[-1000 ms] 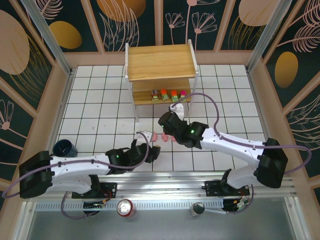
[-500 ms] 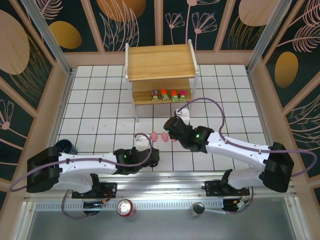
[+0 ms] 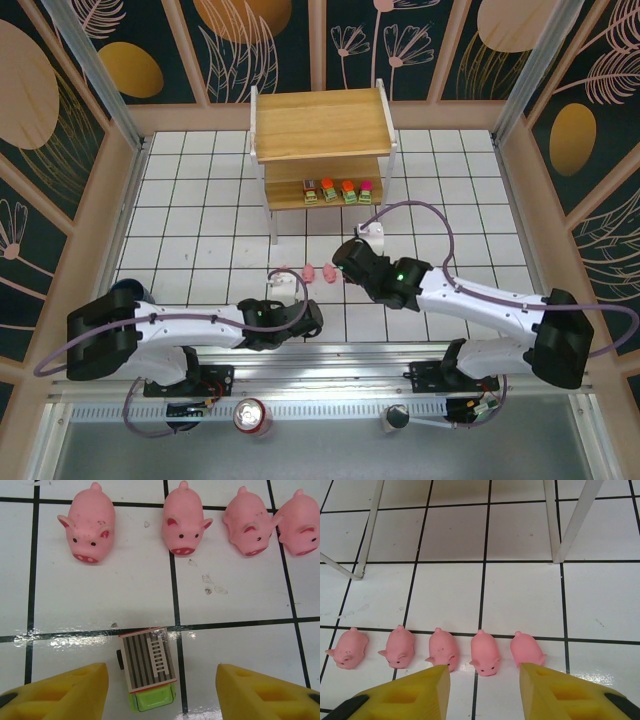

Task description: Place and organize the plastic toys onto the shelf

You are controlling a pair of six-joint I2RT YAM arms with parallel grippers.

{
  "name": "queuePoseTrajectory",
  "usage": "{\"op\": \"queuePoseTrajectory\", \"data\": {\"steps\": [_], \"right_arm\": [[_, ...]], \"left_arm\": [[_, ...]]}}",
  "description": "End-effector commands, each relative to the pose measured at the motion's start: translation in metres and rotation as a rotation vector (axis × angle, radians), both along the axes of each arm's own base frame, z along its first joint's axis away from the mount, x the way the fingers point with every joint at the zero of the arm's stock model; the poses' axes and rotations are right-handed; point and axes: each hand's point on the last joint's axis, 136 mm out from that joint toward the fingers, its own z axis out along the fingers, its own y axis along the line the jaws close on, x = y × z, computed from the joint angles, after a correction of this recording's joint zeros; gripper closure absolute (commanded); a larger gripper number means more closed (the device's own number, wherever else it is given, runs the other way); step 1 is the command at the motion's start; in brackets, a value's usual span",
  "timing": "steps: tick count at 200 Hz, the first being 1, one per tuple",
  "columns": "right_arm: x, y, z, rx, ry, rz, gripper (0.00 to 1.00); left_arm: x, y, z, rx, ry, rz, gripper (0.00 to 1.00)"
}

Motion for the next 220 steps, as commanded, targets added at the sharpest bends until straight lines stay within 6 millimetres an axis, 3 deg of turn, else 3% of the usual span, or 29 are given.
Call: {"op": "queuePoseTrajectory", "data": {"steps": [1, 65, 220], "right_arm": [[-0.004, -0.005, 0.0, 0.021, -0.004, -0.018, 0.59], [-0.007, -0.007, -0.001, 0.024, -0.007, -0.014, 0.59], [-0.006, -0.008, -0.003, 0.023, -0.011, -0.003, 0.59]], "left_arm": [[-0.004, 0.0, -0.004, 0.018, 0.031, 0.025, 0.42], [-0.003, 0.007, -0.011, 0.072, 0.045, 0.077, 0.47], [-0.008, 0.004, -0.031, 0.101, 0.098, 0.09, 0.51]]}}
